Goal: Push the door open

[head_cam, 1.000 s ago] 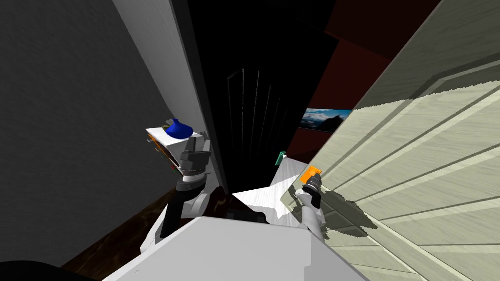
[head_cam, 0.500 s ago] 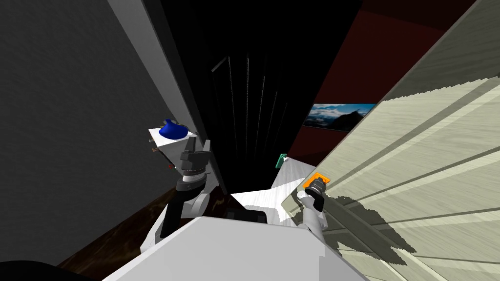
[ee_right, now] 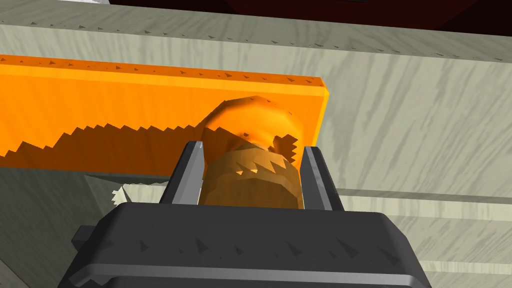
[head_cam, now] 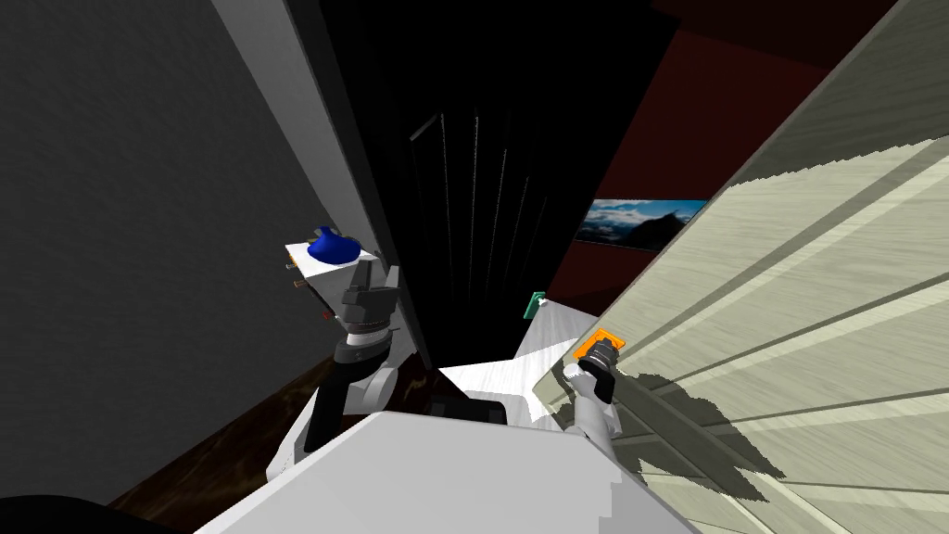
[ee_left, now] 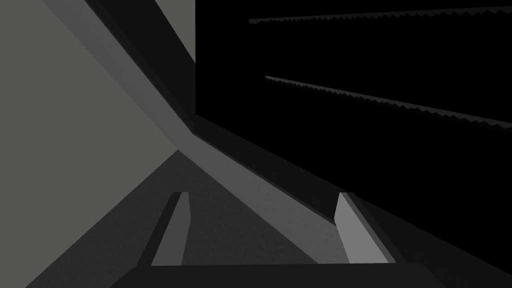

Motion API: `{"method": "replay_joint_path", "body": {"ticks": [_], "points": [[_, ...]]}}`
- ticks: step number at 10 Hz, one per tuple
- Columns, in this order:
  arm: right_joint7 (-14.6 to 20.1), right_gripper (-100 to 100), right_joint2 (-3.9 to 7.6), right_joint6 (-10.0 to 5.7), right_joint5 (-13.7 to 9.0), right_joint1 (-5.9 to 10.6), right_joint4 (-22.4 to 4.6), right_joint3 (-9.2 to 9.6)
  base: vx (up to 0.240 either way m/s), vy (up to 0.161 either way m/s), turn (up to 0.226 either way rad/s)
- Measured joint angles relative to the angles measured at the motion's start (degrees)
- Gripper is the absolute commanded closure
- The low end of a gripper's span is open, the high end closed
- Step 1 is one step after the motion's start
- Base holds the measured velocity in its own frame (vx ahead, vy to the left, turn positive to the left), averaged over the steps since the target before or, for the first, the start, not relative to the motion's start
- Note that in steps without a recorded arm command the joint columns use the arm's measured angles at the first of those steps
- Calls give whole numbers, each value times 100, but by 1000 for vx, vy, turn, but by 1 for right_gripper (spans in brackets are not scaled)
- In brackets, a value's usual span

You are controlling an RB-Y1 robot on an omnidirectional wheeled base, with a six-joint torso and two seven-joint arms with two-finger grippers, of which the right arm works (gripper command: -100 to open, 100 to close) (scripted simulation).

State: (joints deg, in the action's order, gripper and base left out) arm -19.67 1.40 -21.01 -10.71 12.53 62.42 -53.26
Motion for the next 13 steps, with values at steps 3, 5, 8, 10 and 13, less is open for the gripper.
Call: {"method": "replay_joint_path", "body": {"ticks": [3,5,8,10,13], "points": [[-173,100,-19,3,-54,101,11,-318,39,-112,108],[-323,100,-11,-131,-81,227,2,-531,32,-132,136],[-374,100,131,-281,-127,323,-108,-706,29,-75,51],[-481,100,36,-218,-151,349,68,-870,16,-48,58],[-610,100,40,-366,-200,446,26,-1134,13,-92,99]]}}
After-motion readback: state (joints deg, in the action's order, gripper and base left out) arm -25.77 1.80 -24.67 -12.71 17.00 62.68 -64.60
